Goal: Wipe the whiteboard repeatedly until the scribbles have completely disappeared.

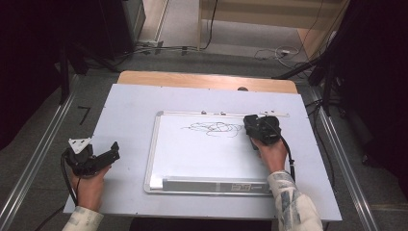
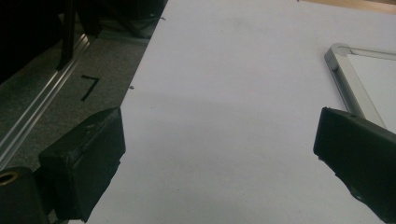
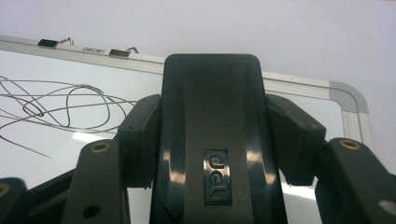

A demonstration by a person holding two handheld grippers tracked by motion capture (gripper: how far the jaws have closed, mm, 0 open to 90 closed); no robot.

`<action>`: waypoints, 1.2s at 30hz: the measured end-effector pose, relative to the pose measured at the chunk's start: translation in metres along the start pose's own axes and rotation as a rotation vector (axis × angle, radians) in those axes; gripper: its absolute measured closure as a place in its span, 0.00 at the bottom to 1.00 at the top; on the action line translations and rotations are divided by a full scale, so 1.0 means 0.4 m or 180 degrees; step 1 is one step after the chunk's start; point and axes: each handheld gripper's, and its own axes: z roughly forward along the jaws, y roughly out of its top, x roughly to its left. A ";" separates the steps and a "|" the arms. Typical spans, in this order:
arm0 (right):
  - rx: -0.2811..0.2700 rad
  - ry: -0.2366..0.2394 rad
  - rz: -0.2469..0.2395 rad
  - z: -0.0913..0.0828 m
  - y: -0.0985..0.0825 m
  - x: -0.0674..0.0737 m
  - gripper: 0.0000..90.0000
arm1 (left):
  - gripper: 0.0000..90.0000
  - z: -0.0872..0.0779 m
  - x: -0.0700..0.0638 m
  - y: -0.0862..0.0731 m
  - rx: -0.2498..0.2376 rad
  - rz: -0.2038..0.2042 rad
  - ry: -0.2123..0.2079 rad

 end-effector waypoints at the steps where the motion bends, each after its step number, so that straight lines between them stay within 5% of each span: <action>1: 0.0002 0.0004 -0.0010 0.003 0.000 0.002 0.43 | 0.02 0.000 0.001 0.000 0.0003 -0.0004 -0.0003; 22: 0.0214 -0.0141 -0.0111 0.048 -0.011 0.027 0.43 | 0.02 0.001 -0.003 0.000 0.0000 0.0003 -0.0031; 36: 0.0200 -0.0144 -0.0080 0.056 -0.015 0.034 0.43 | 0.02 0.002 -0.004 0.000 0.0016 0.0010 -0.0039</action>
